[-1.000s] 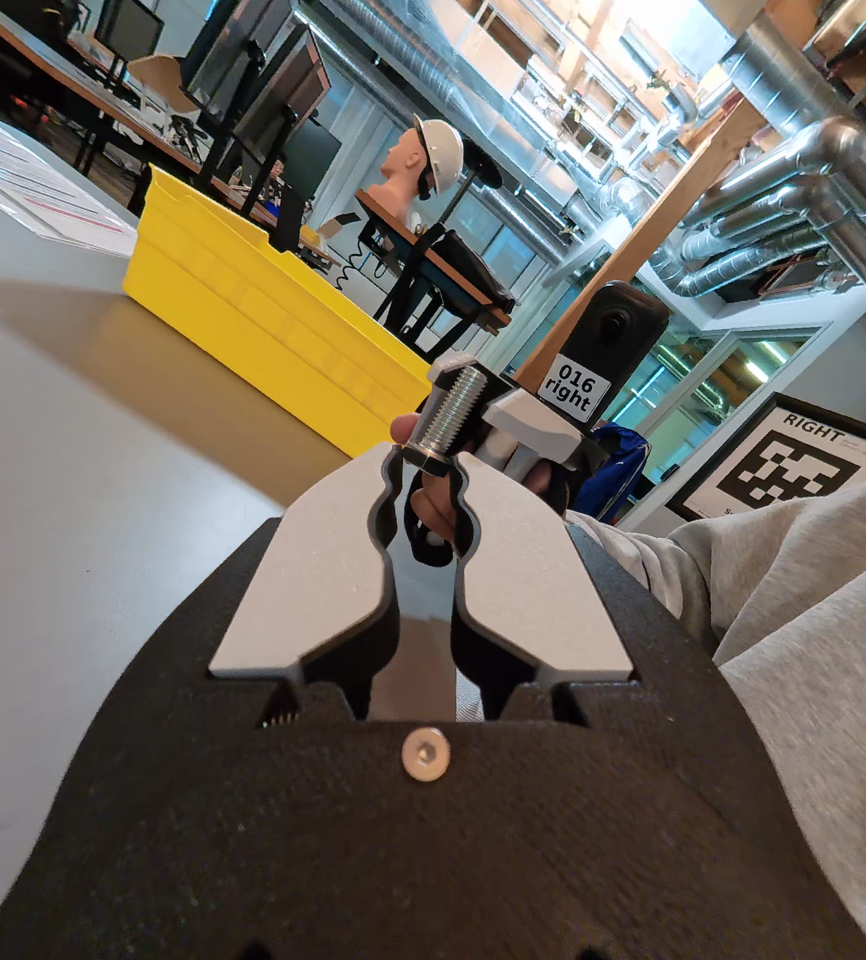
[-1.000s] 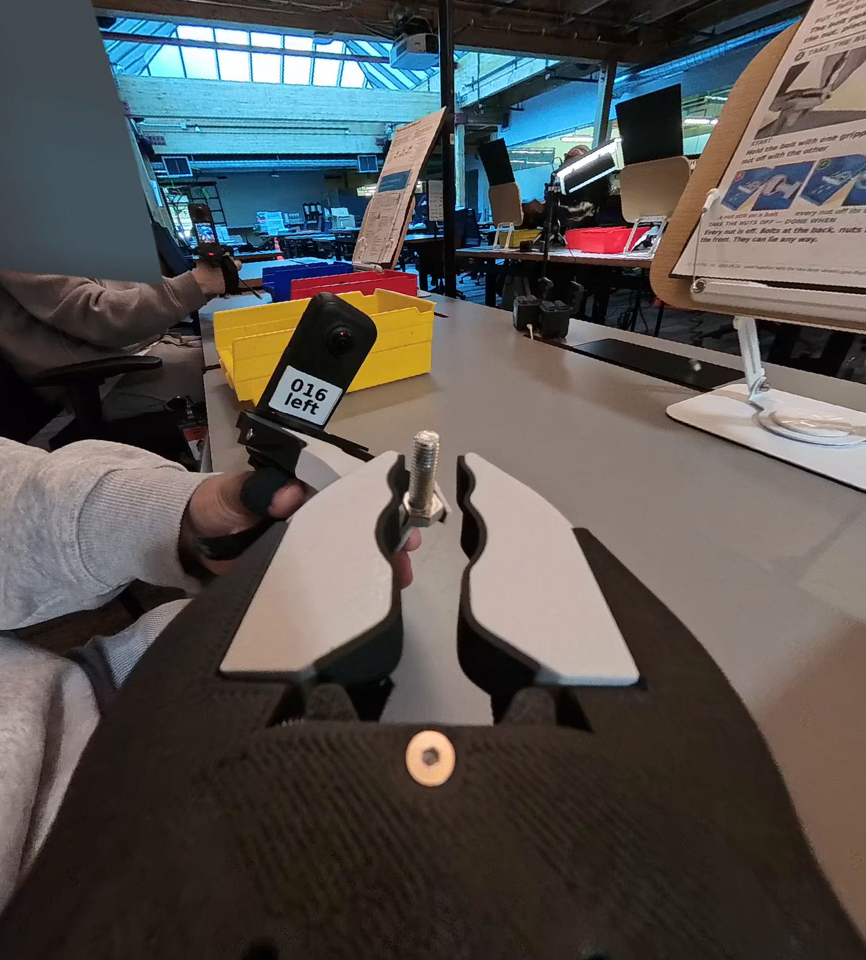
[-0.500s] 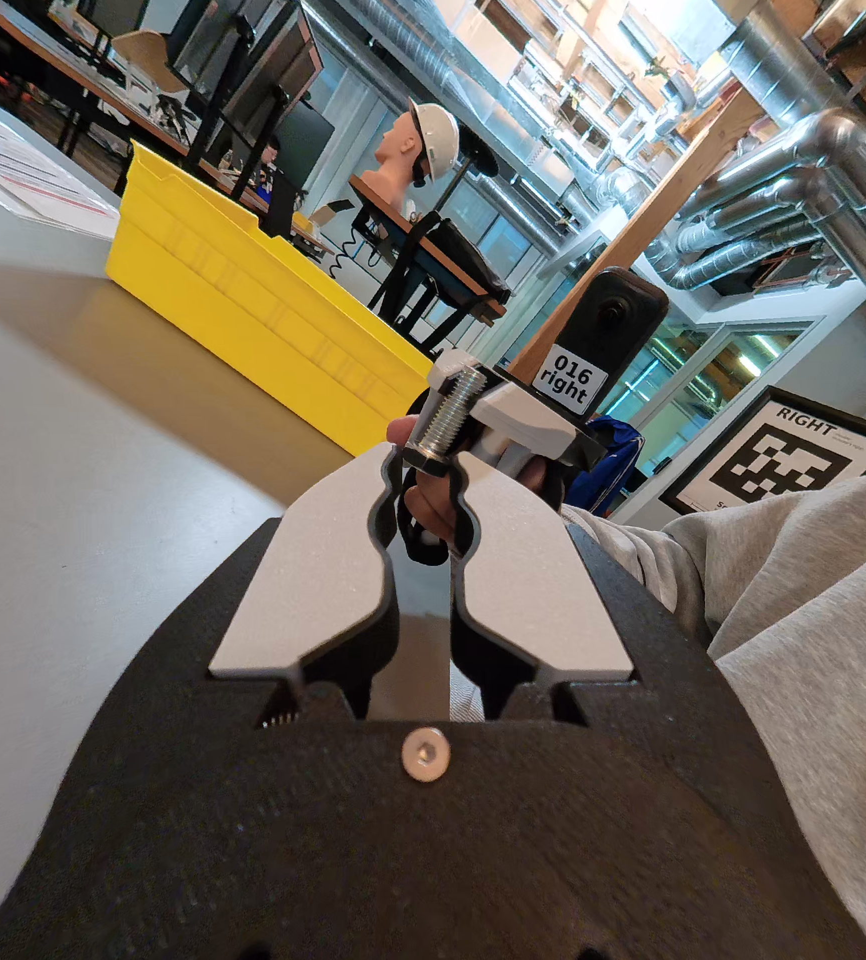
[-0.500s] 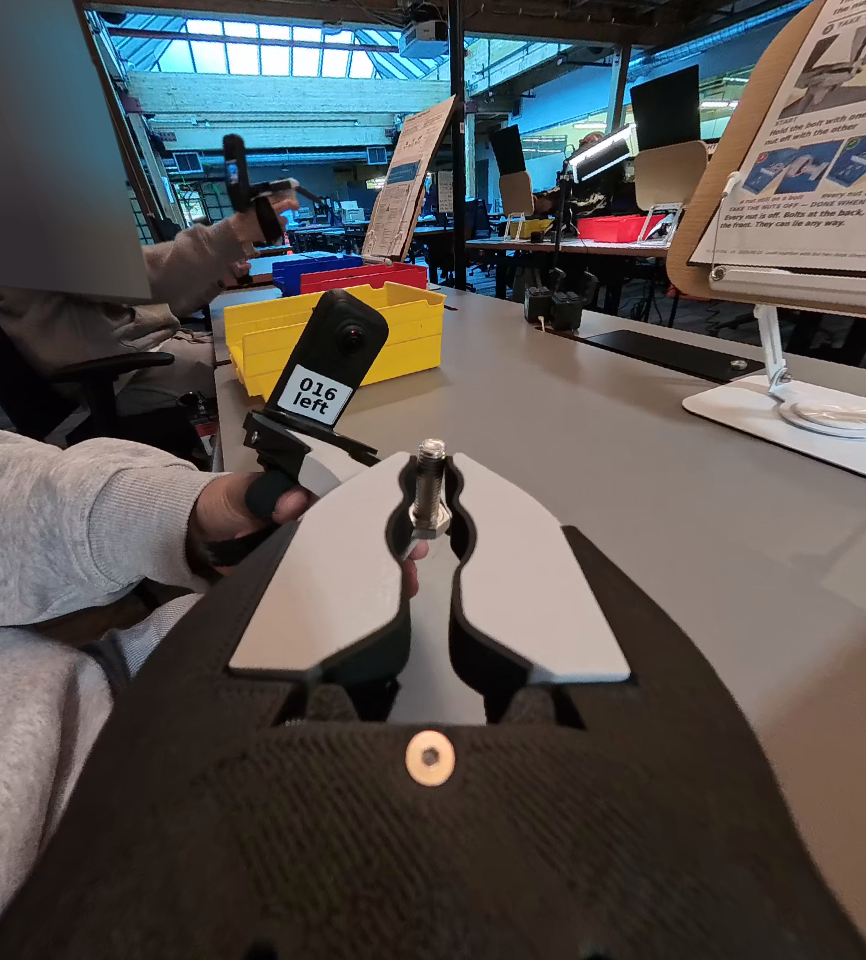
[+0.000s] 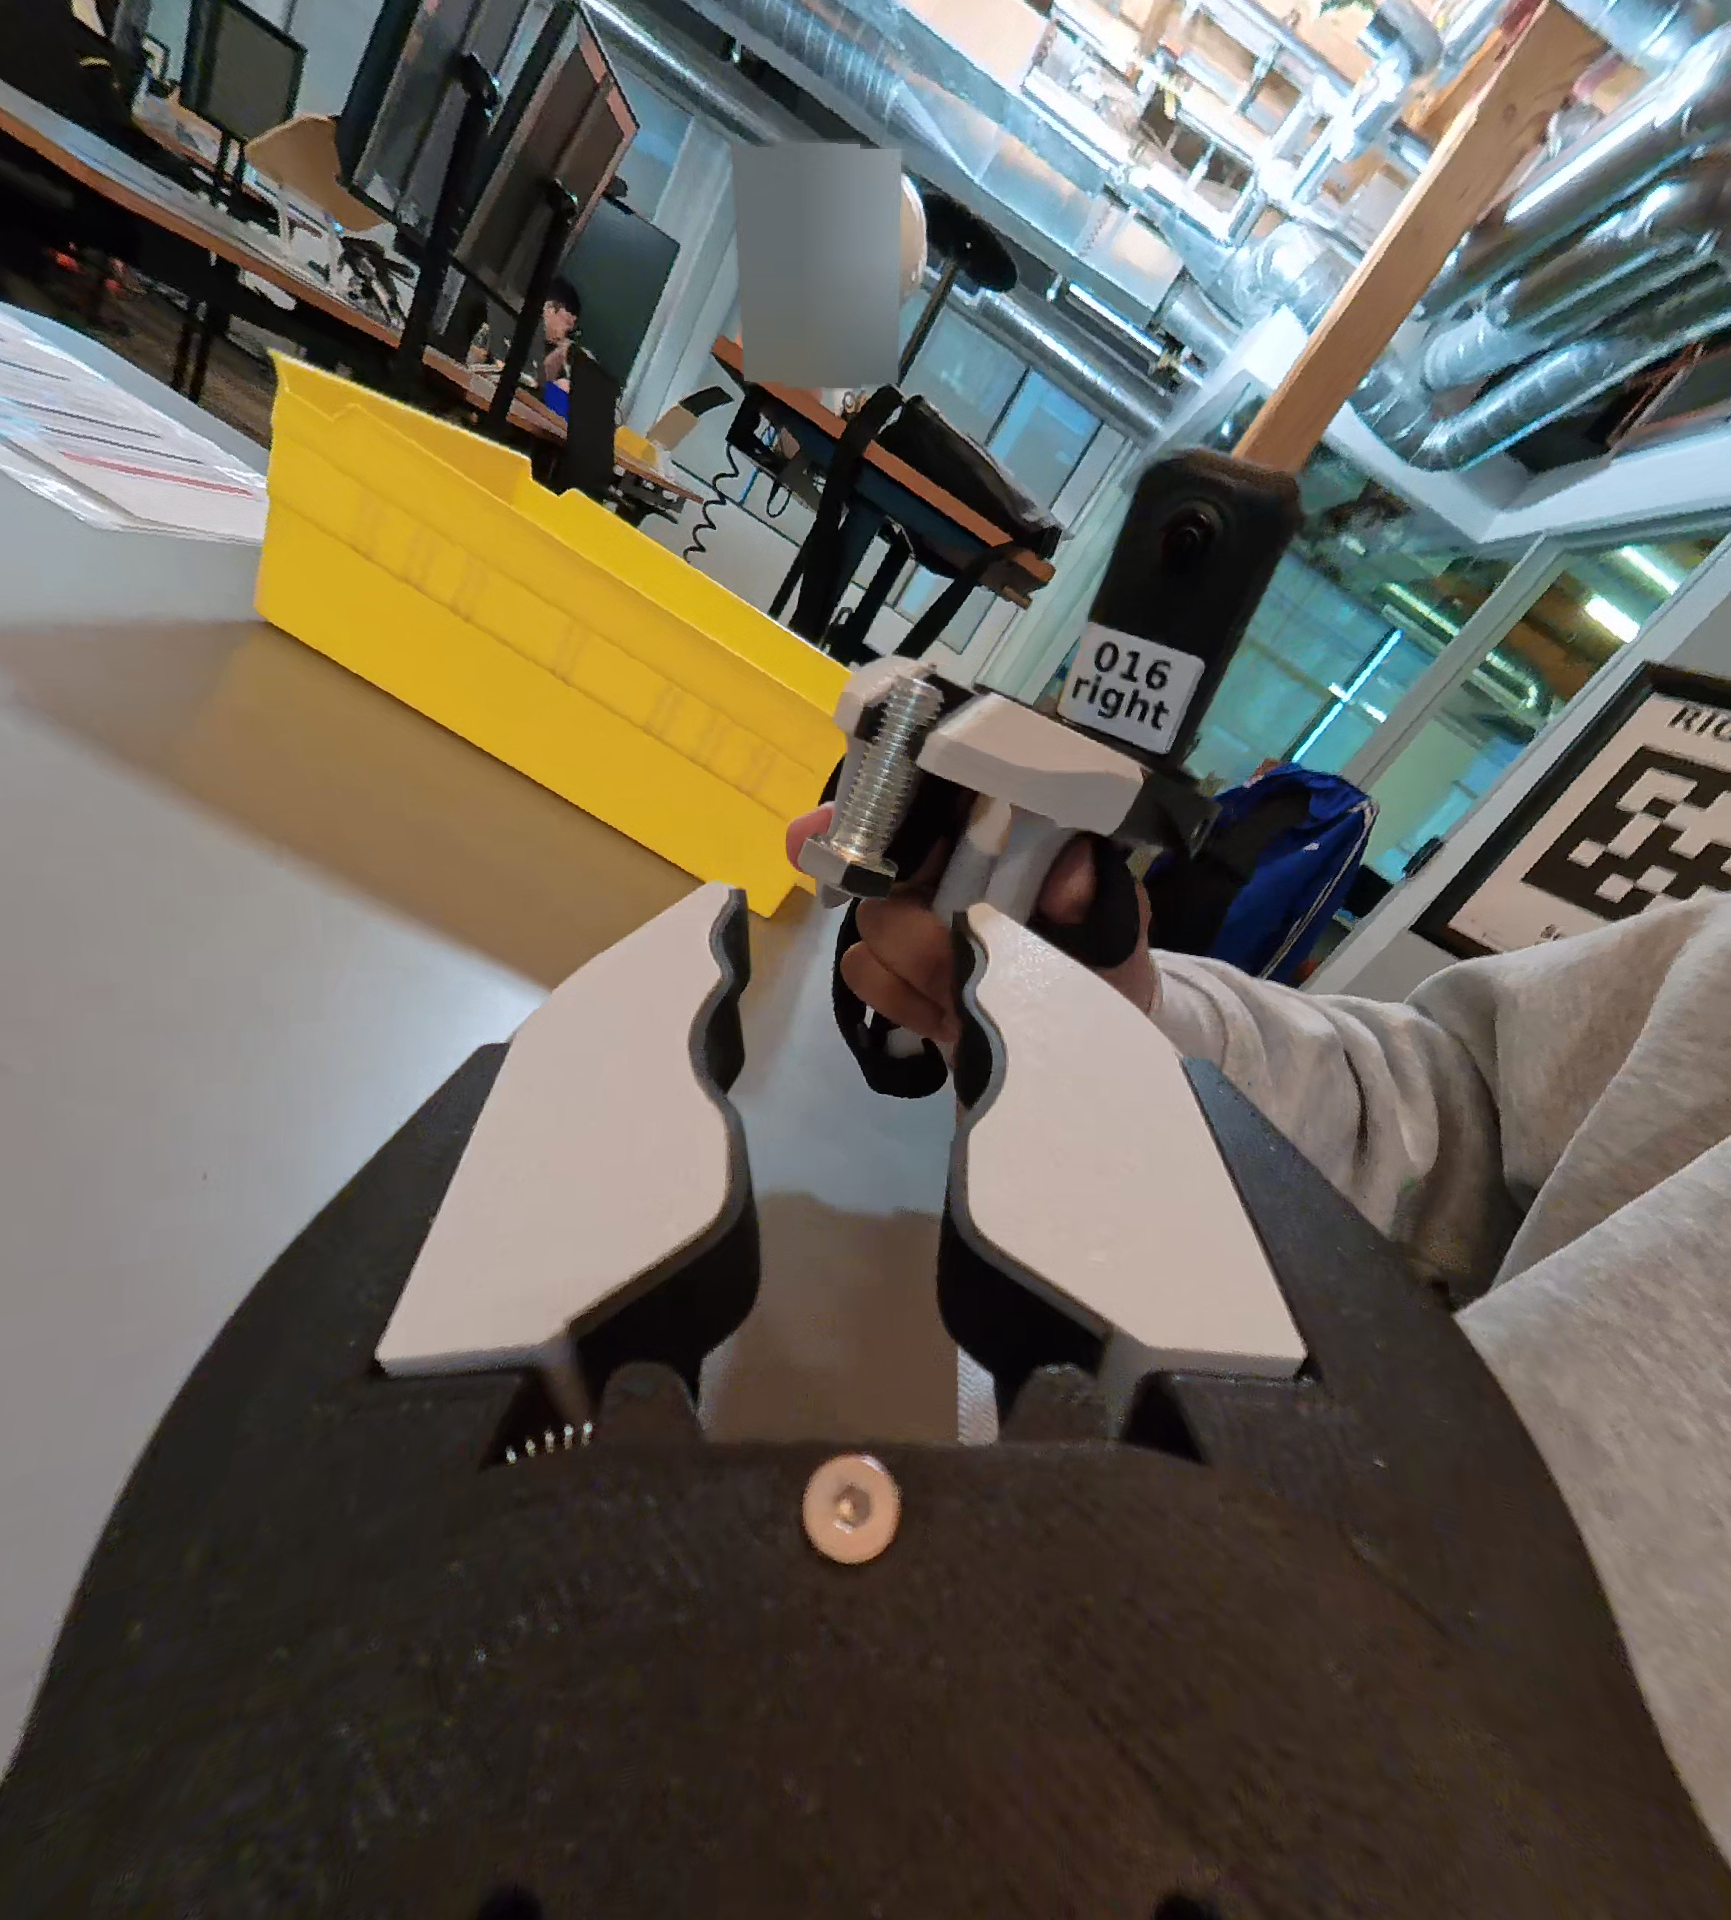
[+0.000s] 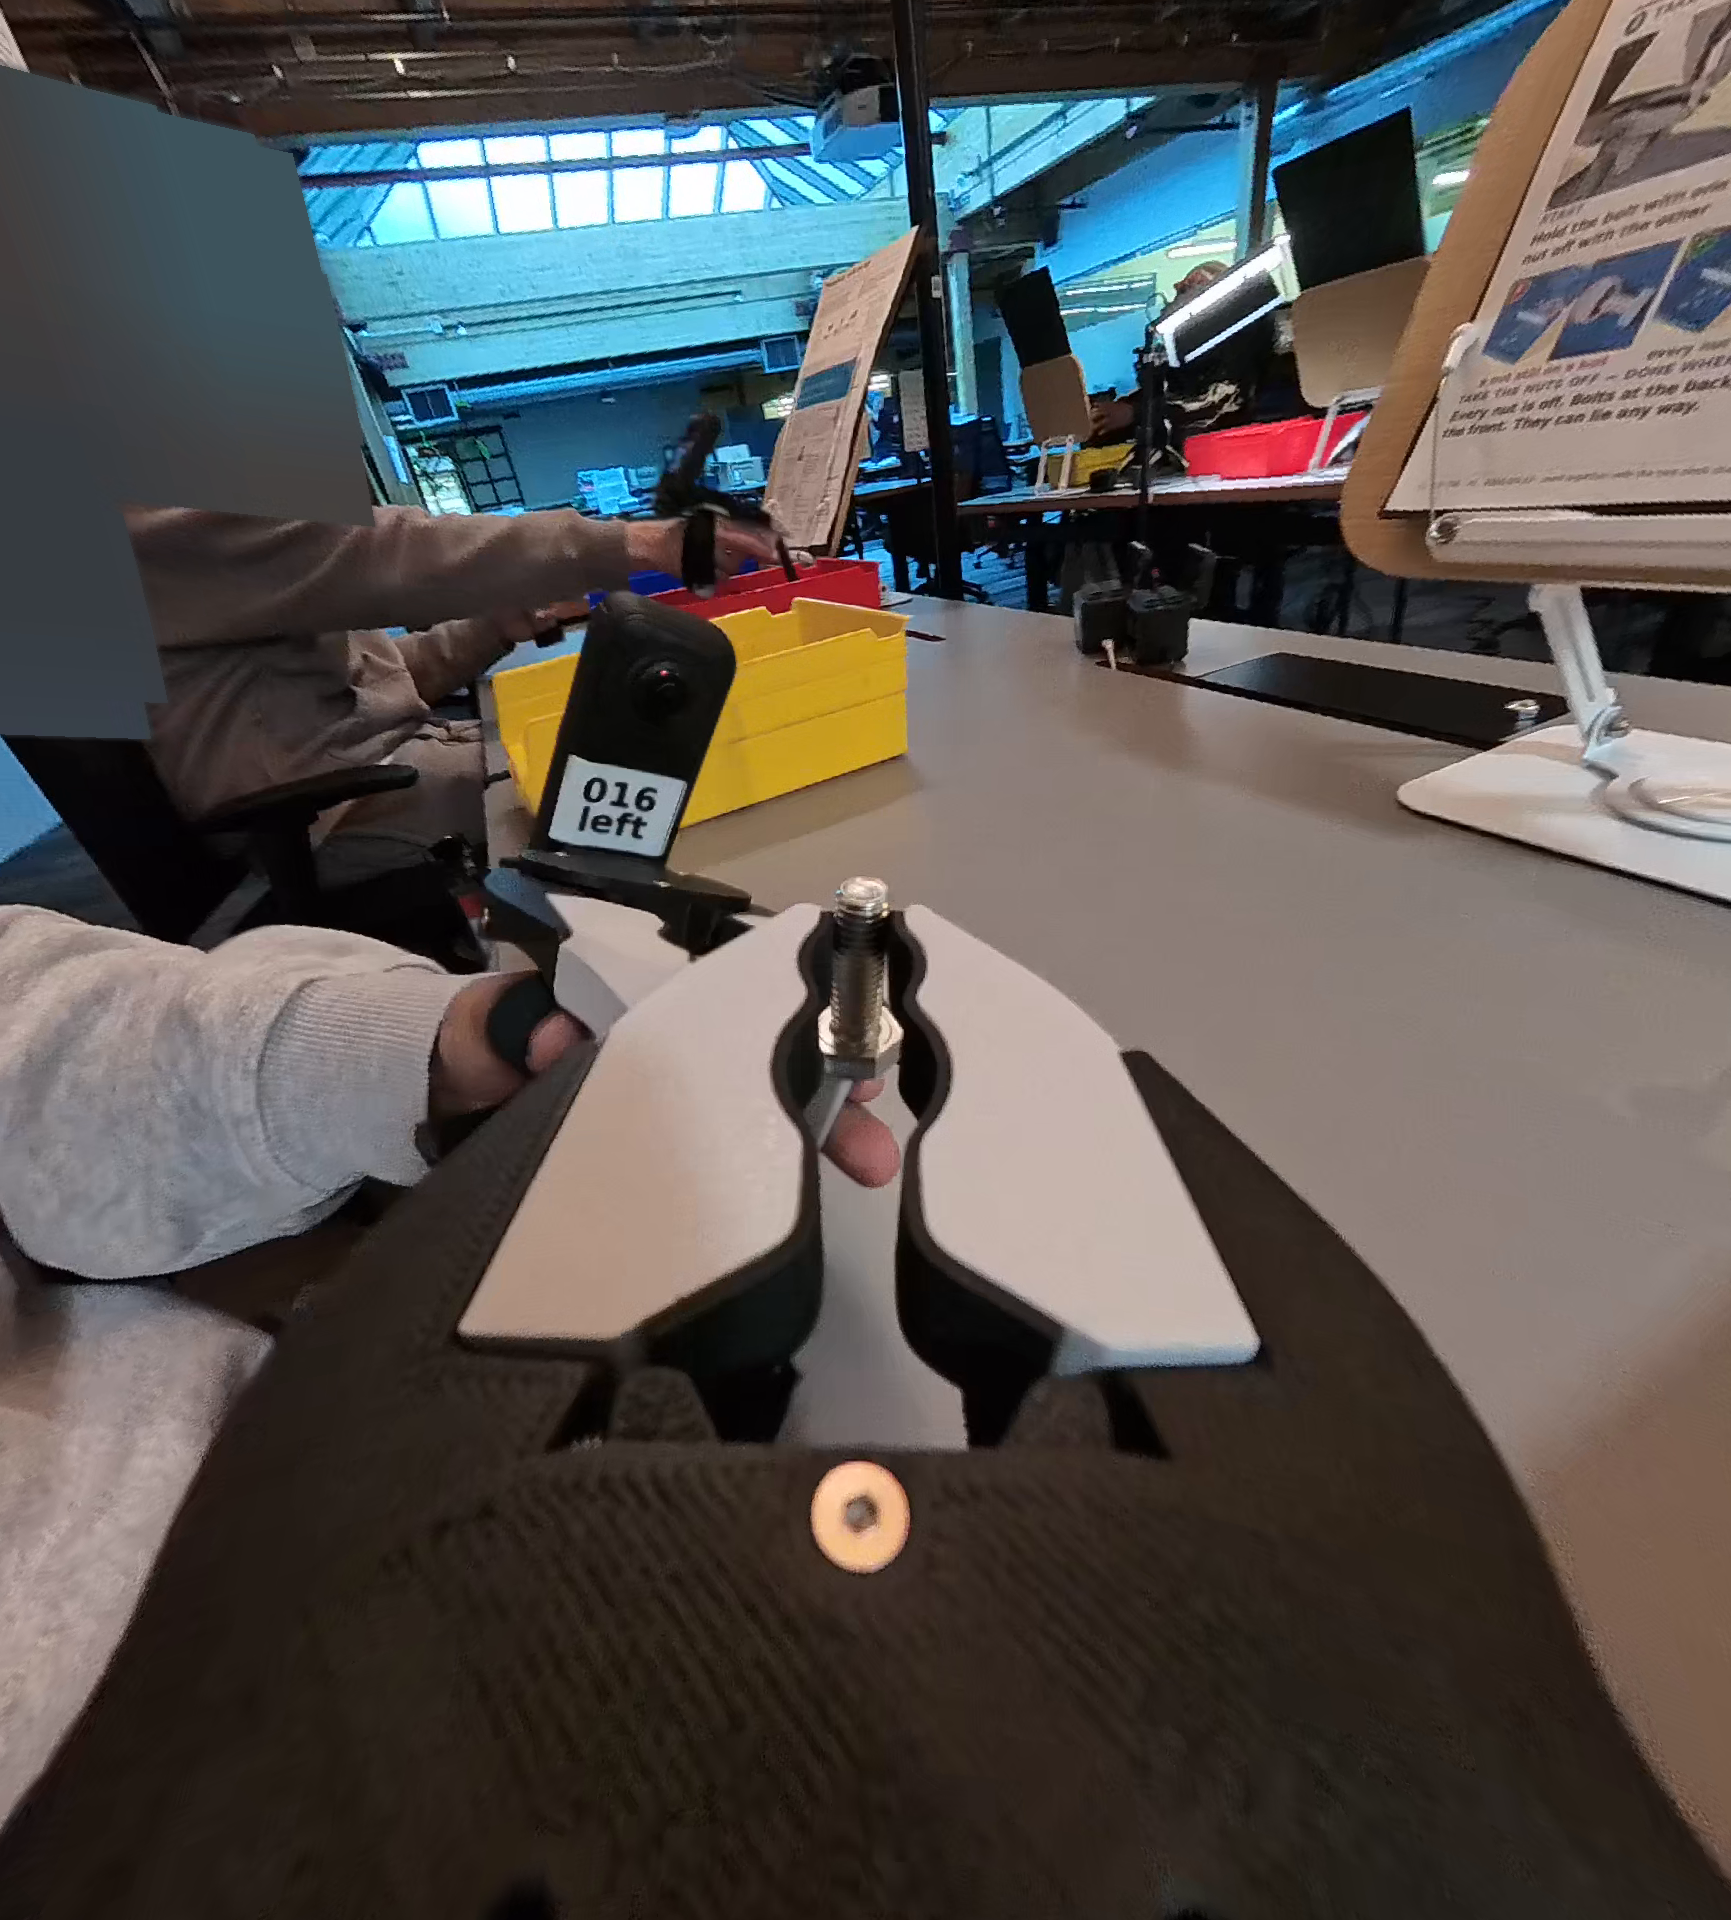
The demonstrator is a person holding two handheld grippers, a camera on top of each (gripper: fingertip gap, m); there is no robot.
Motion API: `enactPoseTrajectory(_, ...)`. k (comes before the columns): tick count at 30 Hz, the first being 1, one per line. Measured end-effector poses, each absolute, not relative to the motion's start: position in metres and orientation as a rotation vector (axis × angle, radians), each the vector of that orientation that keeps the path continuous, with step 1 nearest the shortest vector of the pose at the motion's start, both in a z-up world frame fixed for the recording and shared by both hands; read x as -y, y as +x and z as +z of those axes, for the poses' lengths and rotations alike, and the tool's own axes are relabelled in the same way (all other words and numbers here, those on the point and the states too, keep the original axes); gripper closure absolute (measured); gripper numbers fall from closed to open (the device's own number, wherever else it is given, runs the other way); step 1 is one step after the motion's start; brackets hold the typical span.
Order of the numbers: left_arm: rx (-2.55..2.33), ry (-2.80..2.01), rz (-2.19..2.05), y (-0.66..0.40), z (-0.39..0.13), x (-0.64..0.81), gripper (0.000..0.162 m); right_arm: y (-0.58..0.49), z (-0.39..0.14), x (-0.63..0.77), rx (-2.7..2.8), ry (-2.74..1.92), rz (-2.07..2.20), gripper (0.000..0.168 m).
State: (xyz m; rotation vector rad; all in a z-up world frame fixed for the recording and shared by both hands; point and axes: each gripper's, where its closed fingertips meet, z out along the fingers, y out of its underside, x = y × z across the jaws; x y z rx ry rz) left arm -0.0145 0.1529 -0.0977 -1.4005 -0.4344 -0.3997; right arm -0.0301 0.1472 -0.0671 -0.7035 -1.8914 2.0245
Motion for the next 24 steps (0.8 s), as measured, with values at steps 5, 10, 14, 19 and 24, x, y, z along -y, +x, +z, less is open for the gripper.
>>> enactPoseTrajectory(5, 0.350, -1.459, -0.323, -0.005, -0.099, -0.157, 0.125, -0.026, -0.068, -0.143, 1.935, -0.697, 2.077, 0.159)
enactPoseTrajectory(10, 0.339, -1.442, -0.310, -0.005, -0.096, -0.155, 0.126, -0.021, -0.069, -0.137, 1.980, -0.661, 2.091, 0.159)
enactPoseTrajectory(14, 0.327, -1.441, -0.310, -0.005, -0.095, -0.154, 0.135, -0.019, -0.070, -0.136, 1.999, -0.656, 2.104, 0.159)
enactPoseTrajectory(19, 0.302, -1.467, -0.293, -0.002, -0.098, -0.156, 0.145, -0.017, -0.072, -0.133, 2.019, -0.645, 2.123, 0.159)
enactPoseTrajectory(24, 0.289, -1.471, -0.289, -0.002, -0.097, -0.156, 0.145, -0.016, -0.071, -0.133, 2.015, -0.641, 2.131, 0.159)
